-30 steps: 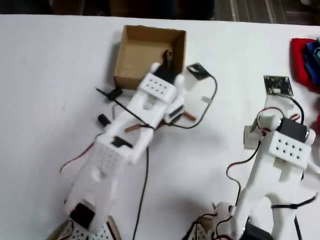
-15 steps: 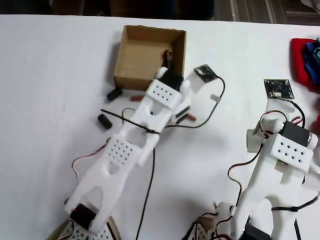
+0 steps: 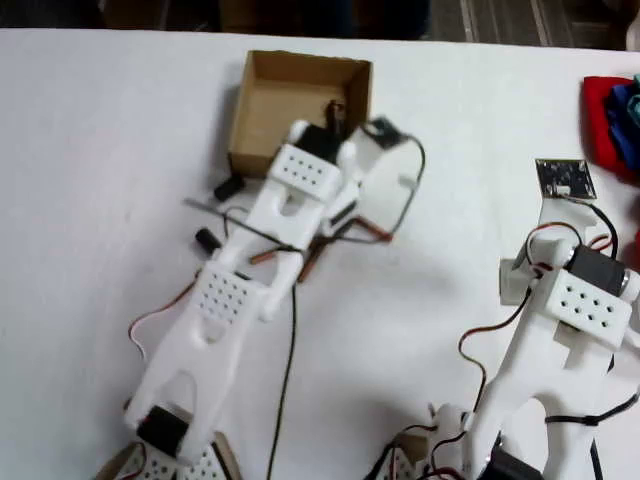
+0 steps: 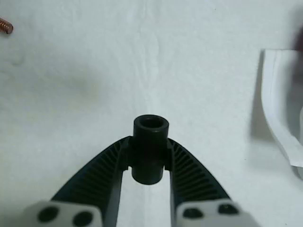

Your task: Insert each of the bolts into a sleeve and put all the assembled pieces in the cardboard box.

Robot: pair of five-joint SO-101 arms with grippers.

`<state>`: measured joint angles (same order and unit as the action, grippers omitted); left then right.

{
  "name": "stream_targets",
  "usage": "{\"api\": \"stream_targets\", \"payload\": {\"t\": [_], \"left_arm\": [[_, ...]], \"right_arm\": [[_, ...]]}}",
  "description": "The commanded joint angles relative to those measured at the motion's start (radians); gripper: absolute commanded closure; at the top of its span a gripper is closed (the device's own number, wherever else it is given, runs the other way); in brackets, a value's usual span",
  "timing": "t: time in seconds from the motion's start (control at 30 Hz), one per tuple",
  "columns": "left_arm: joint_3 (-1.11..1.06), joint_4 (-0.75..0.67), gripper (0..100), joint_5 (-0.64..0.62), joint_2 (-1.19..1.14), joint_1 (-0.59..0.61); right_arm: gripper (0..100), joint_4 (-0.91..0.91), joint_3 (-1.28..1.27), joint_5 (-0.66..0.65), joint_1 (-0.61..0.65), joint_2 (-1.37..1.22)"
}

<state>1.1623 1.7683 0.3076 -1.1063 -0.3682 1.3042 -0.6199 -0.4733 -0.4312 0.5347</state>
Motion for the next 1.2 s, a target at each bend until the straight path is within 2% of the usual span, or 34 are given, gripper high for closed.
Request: {"api": "stream_targets", "payload": {"t": [0.0,0.3,0.53,0.7,0.83,1.03,1.17], "left_arm": [[-0.050,0.015,85,0.003,0.058,-0.014],[-0.061,0.006,85,-0.021,0.046,-0.025],[-0.067,-0.132,85,-0.040,0.044,-0.031],[-0.056,-0.141,86,-0.164,-0.009,-0.023],[-0.056,-0.107,99,-0.199,-0.012,-0.028],[-0.054,-0.006,97,-0.195,0.152,-0.023],[-0.058,0.011,97,-0.193,0.359,-0.021]], "right_arm": [[97.8,-0.015,0.006,-0.005,-0.010,0.035],[97.8,-0.015,0.006,-0.002,-0.010,0.035],[97.8,-0.013,0.005,0.000,-0.008,0.035],[97.8,-0.008,0.003,0.000,-0.012,0.035],[97.8,-0.022,-0.008,0.000,-0.005,0.035],[97.8,-0.180,-0.180,0.014,0.042,0.044],[97.8,-0.266,-0.253,0.112,0.105,0.045]]}}
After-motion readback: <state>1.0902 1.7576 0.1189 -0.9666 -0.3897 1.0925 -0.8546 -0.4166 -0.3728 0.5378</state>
